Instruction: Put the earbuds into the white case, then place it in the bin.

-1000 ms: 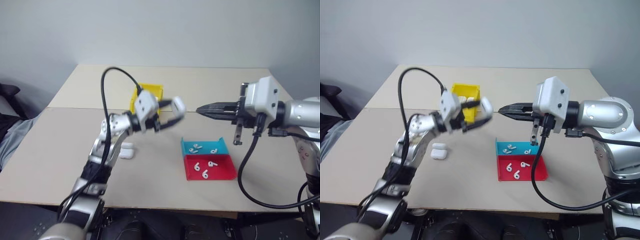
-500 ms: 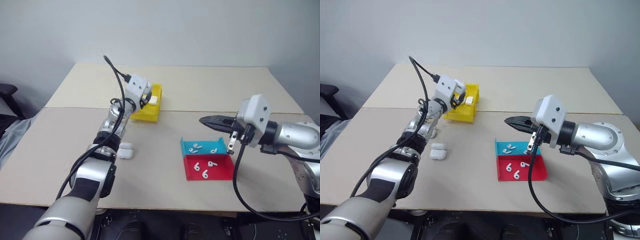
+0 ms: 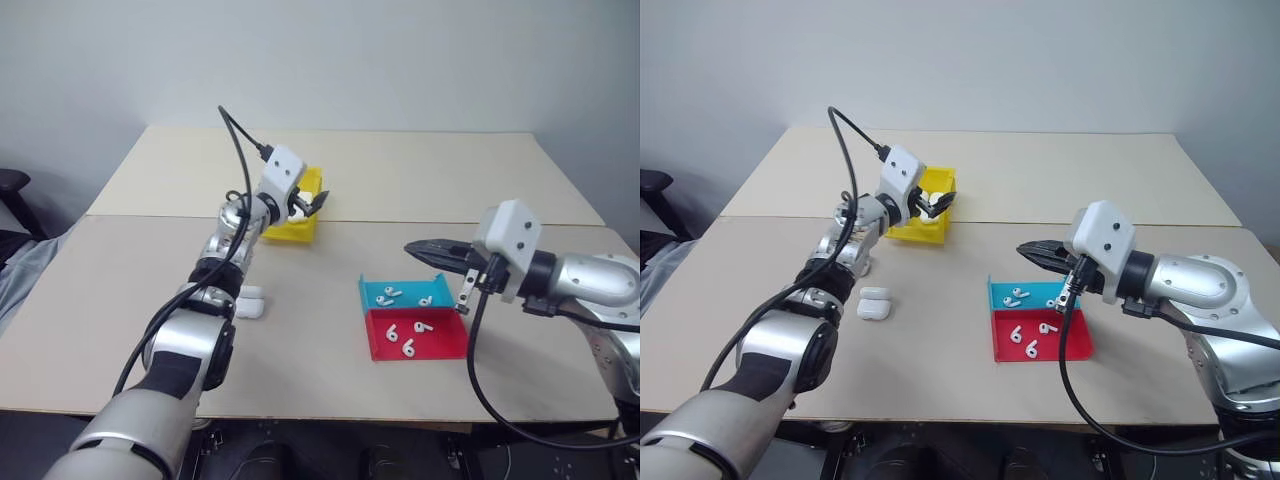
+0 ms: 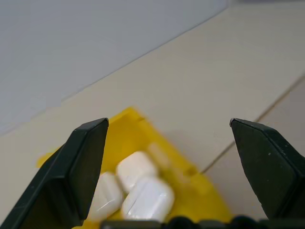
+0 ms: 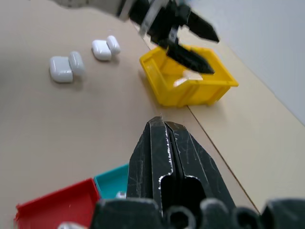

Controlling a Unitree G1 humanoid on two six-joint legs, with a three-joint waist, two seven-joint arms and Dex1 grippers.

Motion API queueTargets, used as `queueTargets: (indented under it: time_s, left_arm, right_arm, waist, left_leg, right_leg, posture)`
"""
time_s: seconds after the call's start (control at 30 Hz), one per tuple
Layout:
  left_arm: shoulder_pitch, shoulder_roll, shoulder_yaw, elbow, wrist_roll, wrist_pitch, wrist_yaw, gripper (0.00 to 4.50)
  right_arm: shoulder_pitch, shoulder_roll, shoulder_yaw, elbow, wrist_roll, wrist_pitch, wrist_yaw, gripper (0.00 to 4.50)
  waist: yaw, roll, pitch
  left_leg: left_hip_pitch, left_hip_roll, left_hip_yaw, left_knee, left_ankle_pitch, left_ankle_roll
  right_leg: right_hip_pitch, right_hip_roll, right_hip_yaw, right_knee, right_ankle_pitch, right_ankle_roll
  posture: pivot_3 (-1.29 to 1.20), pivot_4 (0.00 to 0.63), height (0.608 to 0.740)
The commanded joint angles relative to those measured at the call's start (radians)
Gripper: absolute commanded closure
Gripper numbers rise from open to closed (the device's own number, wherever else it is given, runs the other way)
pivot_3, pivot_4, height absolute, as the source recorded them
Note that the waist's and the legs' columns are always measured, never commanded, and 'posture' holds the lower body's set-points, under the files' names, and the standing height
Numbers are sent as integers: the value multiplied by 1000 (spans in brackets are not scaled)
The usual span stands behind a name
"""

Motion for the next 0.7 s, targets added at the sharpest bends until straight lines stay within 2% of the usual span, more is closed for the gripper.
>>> queueTargets:
  time_s: [0.03, 0.17, 0.2, 0.4, 0.5, 0.6, 0.7]
  left_arm:
    - [171, 128, 36, -398, -203, 158, -277, 60]
    - [368, 308, 65, -694, -308, 315, -390, 60]
    - [411, 345, 86, -756, -339, 355, -395, 60]
    - [739, 528, 275, -1042, -514, 439, -498, 60]
    - [844, 577, 335, -1119, -537, 442, -500, 60]
    - [905, 598, 368, -1163, -563, 458, -489, 60]
    - [949, 617, 381, -1188, -583, 466, -501, 60]
  right_arm:
    - [102, -78, -123, -4, -7, -74, 125, 4500]
    - [233, -135, -223, 68, -41, -198, 267, 4500]
    - [257, -144, -243, 92, -46, -230, 302, 4500]
    - [332, -177, -316, 253, -81, -417, 468, 4500]
    - [345, -181, -329, 304, -83, -482, 517, 4500]
    - [346, -157, -326, 336, -90, -593, 538, 4500]
    - [341, -151, -301, 343, -87, -621, 533, 4500]
  waist:
    - [-10, 0, 0]
    - [-13, 0, 0]
    - [-12, 0, 0]
    - [-7, 0, 0]
    - [-6, 0, 0]
    - [2, 0, 0]
    - [3, 1, 0]
  left_leg:
    - [0, 0, 0, 0, 1, -1]
    - [1, 1, 0, 1, 1, -2]
    - [2, 1, 0, 1, -1, 2]
    - [11, 1, -5, -3, -4, 6]
    - [11, 1, -4, -3, -3, 5]
    - [12, 1, -3, -3, -3, 5]
    - [12, 1, -3, -3, -3, 5]
  right_leg:
    - [0, 0, 1, 1, 0, 0]
    - [0, 0, 1, 0, 0, 0]
    - [1, 0, 1, 0, 0, 0]
    - [6, 0, 4, 0, -1, 0]
    - [5, 0, 5, 0, -1, 0]
    - [6, 0, 4, 0, -1, 0]
    - [6, 0, 5, 0, -1, 0]
  posture:
    - [0, 150, 740]
    - [0, 150, 740]
    - [0, 150, 740]
    - [0, 150, 740]
    - [0, 150, 740]
    - [0, 150, 740]
    - [0, 150, 740]
